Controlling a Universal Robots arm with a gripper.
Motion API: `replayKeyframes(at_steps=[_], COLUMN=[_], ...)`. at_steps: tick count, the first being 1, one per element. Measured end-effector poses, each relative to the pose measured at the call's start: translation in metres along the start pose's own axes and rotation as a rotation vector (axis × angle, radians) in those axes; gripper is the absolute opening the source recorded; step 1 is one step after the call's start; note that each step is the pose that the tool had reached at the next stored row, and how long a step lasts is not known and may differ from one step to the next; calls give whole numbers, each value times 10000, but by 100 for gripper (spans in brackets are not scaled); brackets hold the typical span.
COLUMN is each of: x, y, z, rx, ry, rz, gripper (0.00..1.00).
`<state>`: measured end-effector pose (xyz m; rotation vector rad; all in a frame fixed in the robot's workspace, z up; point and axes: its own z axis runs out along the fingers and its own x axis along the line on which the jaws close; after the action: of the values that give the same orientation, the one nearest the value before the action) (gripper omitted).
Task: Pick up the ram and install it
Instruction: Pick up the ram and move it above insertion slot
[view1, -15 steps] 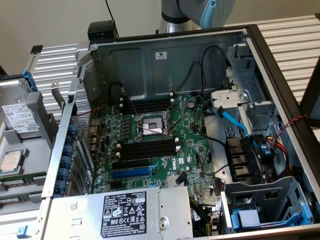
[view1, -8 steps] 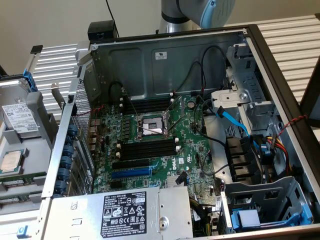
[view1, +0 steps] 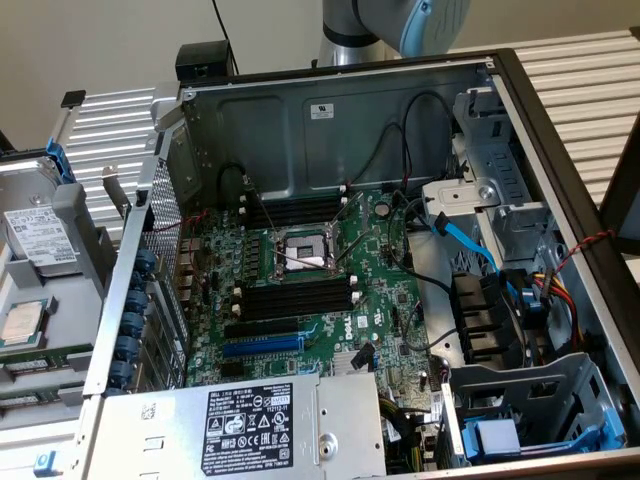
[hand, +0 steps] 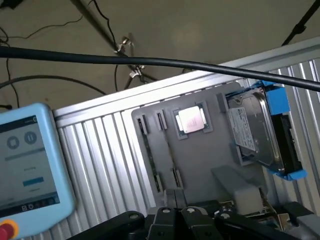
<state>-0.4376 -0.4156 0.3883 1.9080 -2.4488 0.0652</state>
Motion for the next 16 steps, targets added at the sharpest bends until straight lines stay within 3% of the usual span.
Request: replayKeyframes(at_steps=[7, 16], x=[-1, 2], y=[-1, 8], z=[1, 22], rx=[84, 105], ry=[10, -13], rz=[-1129, -1558], gripper=[11, 11])
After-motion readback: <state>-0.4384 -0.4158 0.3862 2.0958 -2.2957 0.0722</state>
